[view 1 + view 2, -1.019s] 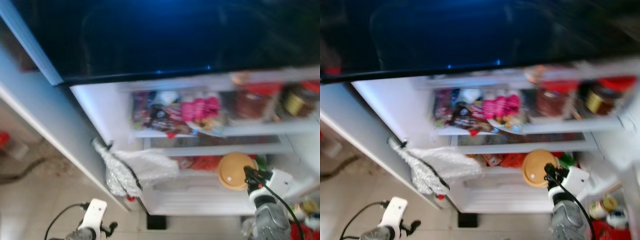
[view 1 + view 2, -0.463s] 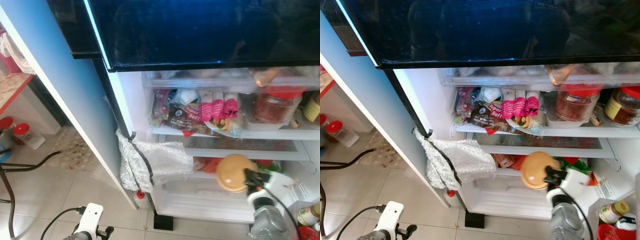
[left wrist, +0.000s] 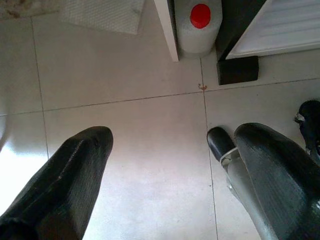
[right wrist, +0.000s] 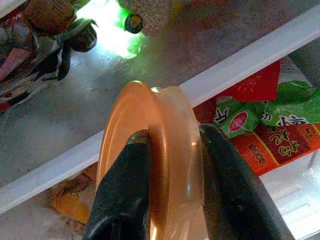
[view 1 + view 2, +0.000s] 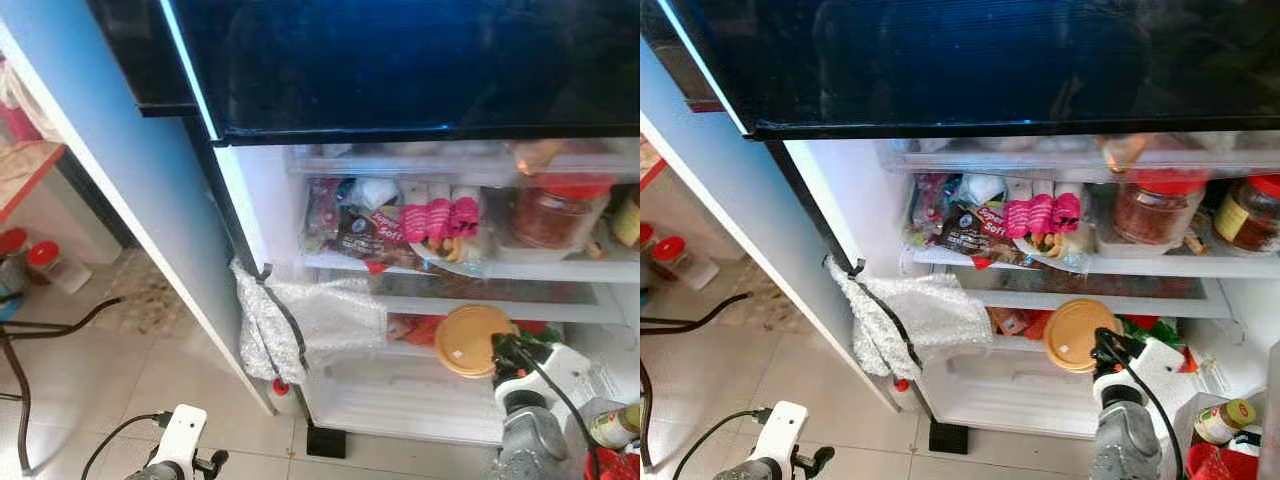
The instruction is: Restocking fridge
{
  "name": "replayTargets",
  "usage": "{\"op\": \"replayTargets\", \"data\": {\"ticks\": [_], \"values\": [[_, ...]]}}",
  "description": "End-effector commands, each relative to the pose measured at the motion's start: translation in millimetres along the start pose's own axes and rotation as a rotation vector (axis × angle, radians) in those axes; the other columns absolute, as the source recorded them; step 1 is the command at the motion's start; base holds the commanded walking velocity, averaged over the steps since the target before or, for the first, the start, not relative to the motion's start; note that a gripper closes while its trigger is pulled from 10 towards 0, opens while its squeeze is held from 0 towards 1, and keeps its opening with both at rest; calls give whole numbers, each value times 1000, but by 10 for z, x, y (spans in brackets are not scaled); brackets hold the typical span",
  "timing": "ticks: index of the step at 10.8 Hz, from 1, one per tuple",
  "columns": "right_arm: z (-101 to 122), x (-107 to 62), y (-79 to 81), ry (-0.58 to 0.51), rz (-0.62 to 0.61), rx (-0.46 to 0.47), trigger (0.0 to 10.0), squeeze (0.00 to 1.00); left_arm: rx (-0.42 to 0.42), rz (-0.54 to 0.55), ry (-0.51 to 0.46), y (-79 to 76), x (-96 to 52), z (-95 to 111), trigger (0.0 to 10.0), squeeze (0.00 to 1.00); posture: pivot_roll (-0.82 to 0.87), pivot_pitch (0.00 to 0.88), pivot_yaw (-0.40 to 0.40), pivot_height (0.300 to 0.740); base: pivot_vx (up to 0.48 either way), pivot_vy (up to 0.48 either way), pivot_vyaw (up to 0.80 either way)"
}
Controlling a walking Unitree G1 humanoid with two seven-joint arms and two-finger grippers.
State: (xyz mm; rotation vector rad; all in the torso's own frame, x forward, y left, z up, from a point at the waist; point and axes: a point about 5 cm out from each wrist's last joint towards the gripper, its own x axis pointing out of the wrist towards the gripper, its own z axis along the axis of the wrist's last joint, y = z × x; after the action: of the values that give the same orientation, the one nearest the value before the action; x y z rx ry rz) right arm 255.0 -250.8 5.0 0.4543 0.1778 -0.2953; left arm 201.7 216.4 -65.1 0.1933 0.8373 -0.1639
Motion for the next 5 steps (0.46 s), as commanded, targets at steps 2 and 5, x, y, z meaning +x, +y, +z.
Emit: {"op": "replayTargets", "data": {"ticks": [2,5], "values": [[-44,2,32,20,9,8,10000,0,-4,9,32,34,-31,-96,10000,0,-205,81,115,740,0,0,0],[-65,-7,30,32,14,7,10000,0,-1,12,34,40,-32,-97,10000,0,-203,88,116,740,0,0,0]]}}
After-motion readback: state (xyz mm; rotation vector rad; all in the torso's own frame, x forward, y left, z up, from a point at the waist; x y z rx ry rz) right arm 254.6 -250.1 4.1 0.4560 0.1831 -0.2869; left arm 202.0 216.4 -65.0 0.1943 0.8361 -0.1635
